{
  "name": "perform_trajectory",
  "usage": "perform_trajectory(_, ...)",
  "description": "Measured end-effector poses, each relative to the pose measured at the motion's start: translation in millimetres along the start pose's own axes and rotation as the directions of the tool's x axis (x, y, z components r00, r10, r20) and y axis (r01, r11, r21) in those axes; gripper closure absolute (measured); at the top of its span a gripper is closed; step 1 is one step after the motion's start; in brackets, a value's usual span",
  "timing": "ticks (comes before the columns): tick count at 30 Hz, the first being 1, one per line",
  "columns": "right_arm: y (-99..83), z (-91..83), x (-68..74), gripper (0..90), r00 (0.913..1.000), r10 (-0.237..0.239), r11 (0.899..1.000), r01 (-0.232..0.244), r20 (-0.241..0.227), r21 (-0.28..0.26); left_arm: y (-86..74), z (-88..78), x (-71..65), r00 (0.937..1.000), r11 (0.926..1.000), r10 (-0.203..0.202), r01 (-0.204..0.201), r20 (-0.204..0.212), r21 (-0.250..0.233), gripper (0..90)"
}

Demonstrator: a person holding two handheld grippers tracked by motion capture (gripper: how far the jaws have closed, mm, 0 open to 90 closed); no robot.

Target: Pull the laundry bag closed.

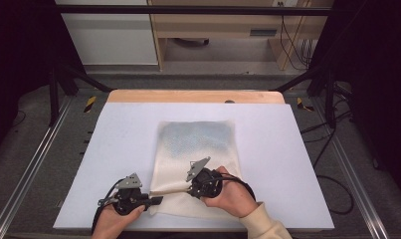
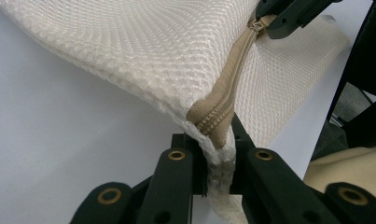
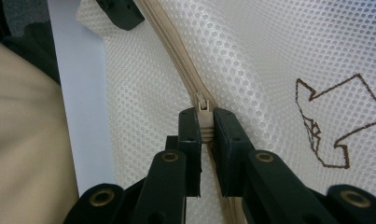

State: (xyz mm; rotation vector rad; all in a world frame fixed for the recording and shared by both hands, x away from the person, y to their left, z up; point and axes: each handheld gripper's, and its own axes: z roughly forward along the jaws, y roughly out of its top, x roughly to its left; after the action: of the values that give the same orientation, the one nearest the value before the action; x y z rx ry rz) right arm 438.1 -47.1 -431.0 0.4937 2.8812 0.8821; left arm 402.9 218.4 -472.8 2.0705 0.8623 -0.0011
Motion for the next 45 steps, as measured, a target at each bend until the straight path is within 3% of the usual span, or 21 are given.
perform_trajectory(45, -19.8, -12.3, -3.4, 82.1, 0.9985, 0.046, 0.998, -0.044, 0.03, -0.043, -0.4, 1.5, -1.0, 0.9999, 1.0, 0.009, -0.009, 0.006, -0.001, 83.4)
